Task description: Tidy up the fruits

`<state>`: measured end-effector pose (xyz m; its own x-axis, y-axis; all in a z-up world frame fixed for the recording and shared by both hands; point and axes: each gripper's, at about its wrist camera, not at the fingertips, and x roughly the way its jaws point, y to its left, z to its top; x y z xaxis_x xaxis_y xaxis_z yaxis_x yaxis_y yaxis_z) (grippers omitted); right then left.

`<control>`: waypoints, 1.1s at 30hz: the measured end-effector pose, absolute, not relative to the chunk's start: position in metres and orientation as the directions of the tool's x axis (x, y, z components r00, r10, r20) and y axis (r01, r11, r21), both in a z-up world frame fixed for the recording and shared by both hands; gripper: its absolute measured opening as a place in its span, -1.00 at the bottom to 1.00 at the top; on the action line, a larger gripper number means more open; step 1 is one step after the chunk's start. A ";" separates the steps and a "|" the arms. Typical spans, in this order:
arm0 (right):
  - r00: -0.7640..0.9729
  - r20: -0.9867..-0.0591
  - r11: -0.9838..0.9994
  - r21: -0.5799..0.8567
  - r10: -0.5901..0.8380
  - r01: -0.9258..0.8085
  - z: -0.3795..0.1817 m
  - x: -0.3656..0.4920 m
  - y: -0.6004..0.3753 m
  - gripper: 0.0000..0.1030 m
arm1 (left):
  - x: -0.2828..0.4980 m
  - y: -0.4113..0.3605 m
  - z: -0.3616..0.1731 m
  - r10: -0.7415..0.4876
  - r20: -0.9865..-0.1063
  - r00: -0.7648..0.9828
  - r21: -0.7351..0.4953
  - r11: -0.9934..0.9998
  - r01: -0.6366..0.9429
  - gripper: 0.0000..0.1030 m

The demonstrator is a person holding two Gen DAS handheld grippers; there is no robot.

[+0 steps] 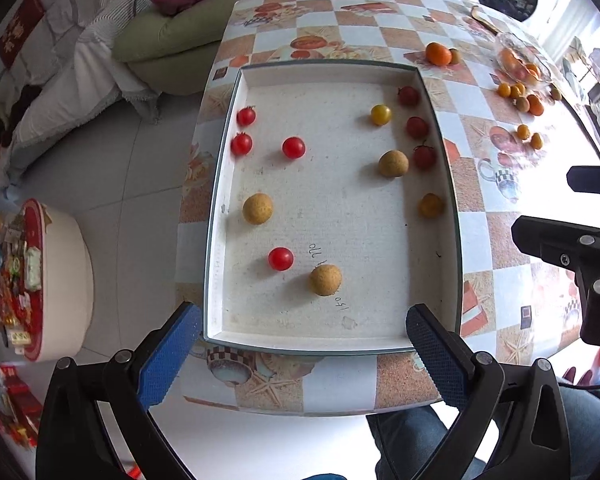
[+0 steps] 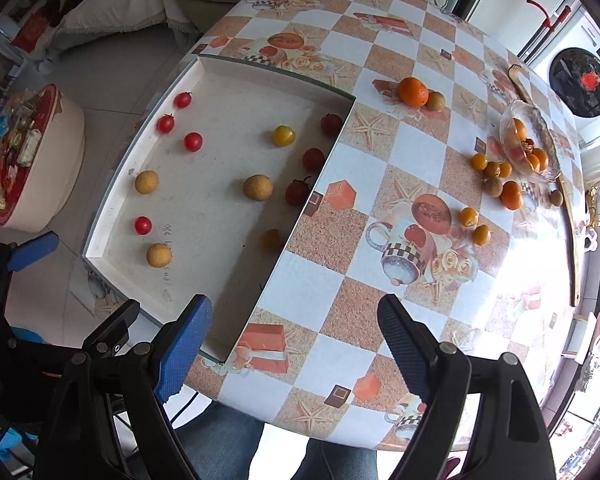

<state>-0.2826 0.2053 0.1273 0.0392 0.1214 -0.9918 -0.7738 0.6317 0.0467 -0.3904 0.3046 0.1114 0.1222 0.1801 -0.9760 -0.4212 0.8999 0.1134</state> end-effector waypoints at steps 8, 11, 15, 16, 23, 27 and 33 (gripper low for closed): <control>0.063 -0.990 0.648 0.035 0.126 -0.761 0.136 -0.279 0.199 0.69 | -0.391 0.303 0.118 0.192 -0.973 0.127 0.127 0.907 -0.401 1.00; 0.069 -0.990 0.648 0.028 0.123 -0.761 0.137 -0.278 0.198 0.69 | -0.391 0.302 0.119 0.189 -0.974 0.127 0.124 0.909 -0.397 1.00; 0.070 -0.990 0.648 0.025 0.121 -0.761 0.137 -0.279 0.199 0.69 | -0.391 0.302 0.120 0.192 -0.973 0.127 0.128 0.910 -0.394 1.00; 0.072 -0.990 0.648 0.024 0.122 -0.761 0.137 -0.279 0.199 0.69 | -0.391 0.302 0.120 0.192 -0.973 0.126 0.128 0.910 -0.394 1.00; 0.073 -0.990 0.643 0.021 0.120 -0.766 0.138 -0.277 0.201 0.69 | -0.391 0.302 0.121 0.192 -0.973 0.129 0.125 0.907 -0.402 1.00; 0.076 -0.990 0.642 0.020 0.121 -0.767 0.138 -0.277 0.202 0.69 | -0.390 0.301 0.121 0.190 -0.973 0.131 0.124 0.909 -0.399 1.00; 0.077 -0.990 0.639 0.018 0.120 -0.769 0.138 -0.276 0.202 0.69 | -0.387 0.298 0.121 0.187 -0.974 0.128 0.124 0.912 -0.391 1.00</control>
<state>-0.2758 0.2017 0.1380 0.0769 0.1205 -0.9897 -0.7690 0.6390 0.0180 -0.3867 0.2980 0.1208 0.1276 0.1869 -0.9741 -0.3914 0.9118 0.1237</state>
